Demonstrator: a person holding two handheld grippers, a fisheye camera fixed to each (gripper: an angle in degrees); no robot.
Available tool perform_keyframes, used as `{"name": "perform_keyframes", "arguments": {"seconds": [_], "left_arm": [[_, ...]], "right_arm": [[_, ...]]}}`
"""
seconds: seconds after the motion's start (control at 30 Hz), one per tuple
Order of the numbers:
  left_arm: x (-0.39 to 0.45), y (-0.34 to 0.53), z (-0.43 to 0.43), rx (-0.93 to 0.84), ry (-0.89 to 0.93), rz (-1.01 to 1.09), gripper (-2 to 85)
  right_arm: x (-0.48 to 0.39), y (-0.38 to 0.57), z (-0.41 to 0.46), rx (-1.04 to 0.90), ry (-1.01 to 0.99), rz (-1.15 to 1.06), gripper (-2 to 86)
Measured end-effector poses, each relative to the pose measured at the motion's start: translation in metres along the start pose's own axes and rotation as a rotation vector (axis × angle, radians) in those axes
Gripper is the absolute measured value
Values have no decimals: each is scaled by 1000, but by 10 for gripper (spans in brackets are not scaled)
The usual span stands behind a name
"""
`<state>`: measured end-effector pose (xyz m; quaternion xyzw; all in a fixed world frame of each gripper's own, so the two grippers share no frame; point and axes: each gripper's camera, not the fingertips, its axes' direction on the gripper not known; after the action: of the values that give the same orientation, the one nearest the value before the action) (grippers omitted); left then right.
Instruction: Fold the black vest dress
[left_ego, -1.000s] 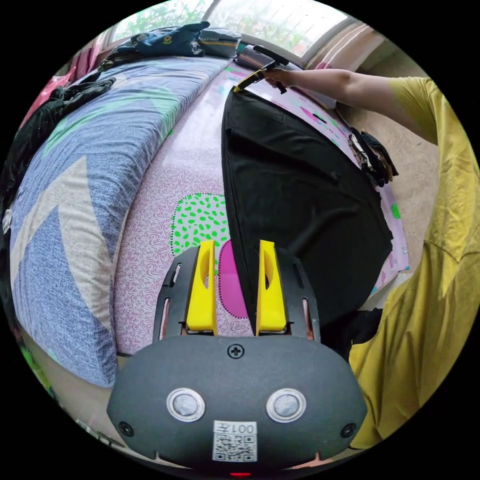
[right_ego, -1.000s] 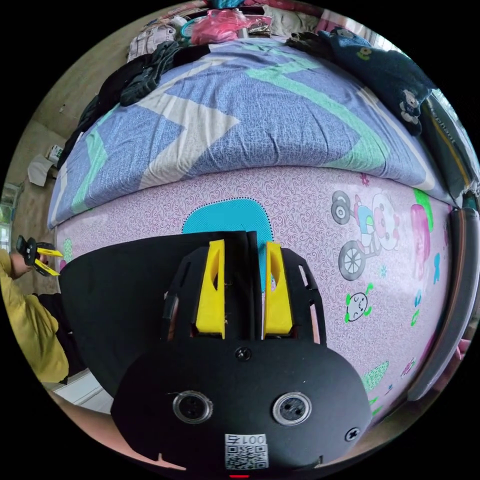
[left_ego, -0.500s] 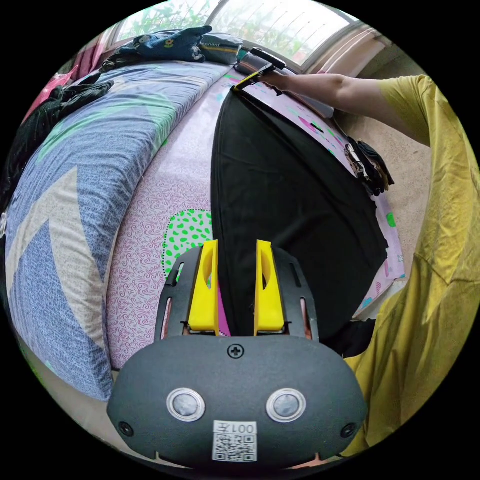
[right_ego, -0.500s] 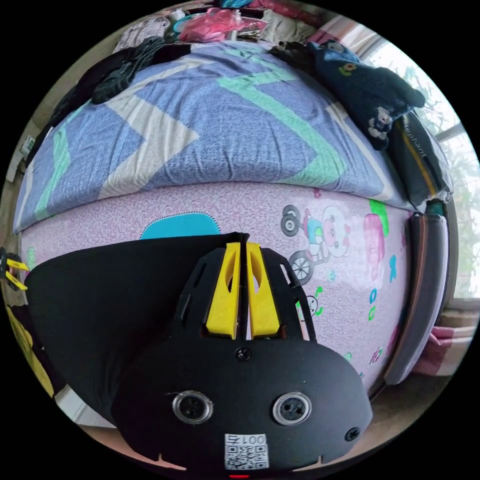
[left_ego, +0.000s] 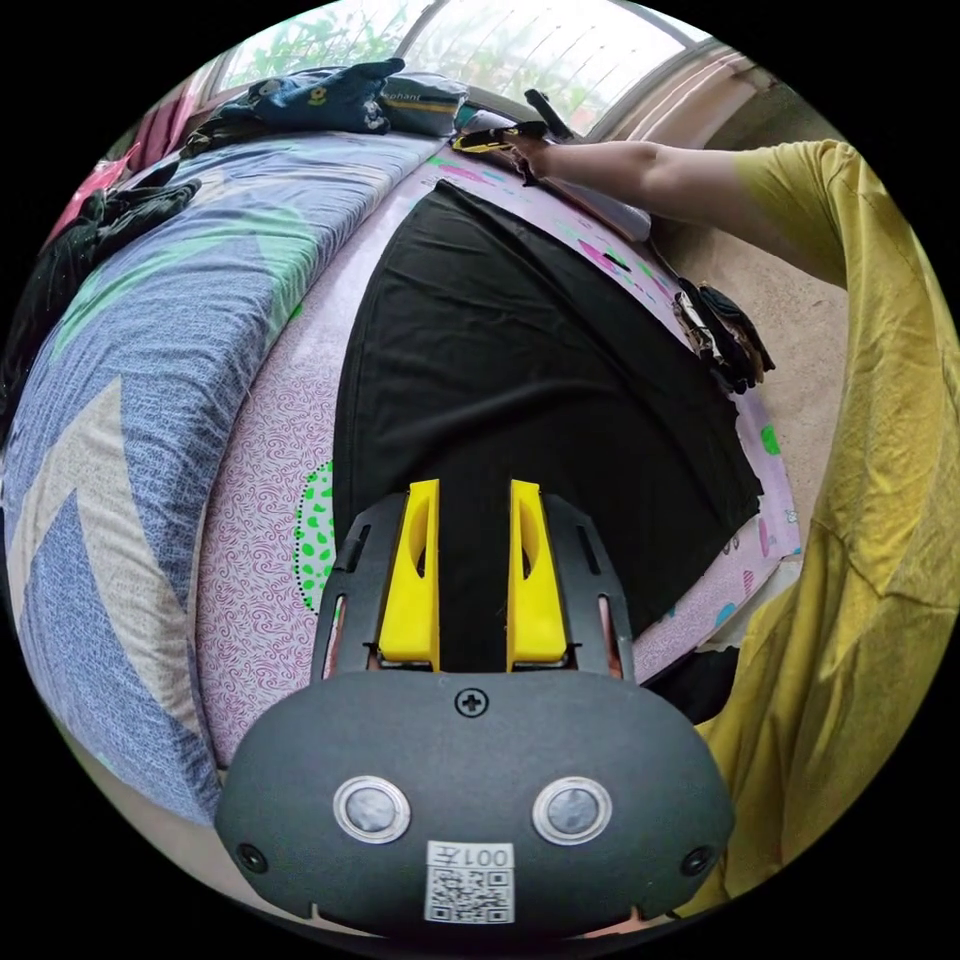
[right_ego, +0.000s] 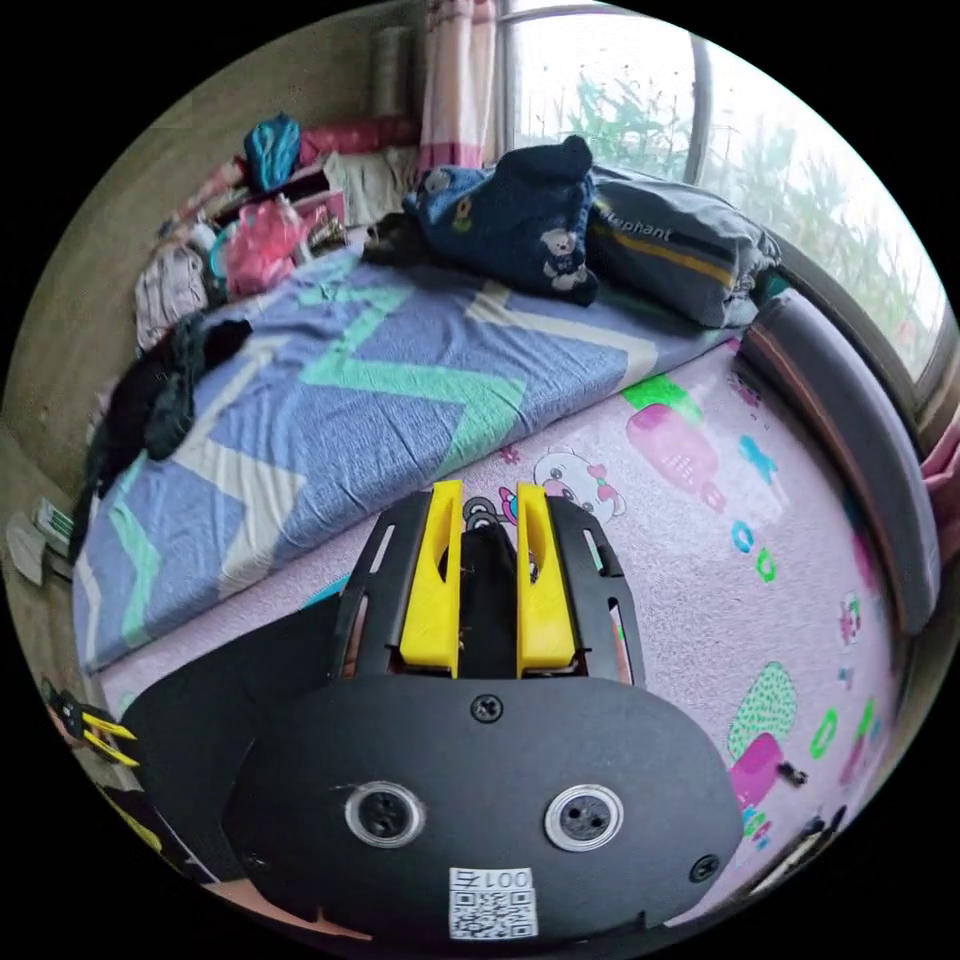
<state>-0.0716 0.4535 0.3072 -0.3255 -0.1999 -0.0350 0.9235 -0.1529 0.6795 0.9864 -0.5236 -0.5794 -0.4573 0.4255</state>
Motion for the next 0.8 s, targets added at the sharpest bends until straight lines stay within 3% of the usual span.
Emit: {"name": "perform_keyframes", "arguments": {"seconds": [0.23, 0.4, 0.8], "left_arm": [[25, -5, 0, -18, 1, 20, 61], [57, -8, 8, -42, -20, 14, 49], [148, -1, 45, -110, -221, -9, 12]], "right_arm": [[90, 99, -82, -145, -34, 55, 59], [140, 212, -120, -521, 83, 21, 70], [182, 329, -161, -568, -70, -2, 73]]}}
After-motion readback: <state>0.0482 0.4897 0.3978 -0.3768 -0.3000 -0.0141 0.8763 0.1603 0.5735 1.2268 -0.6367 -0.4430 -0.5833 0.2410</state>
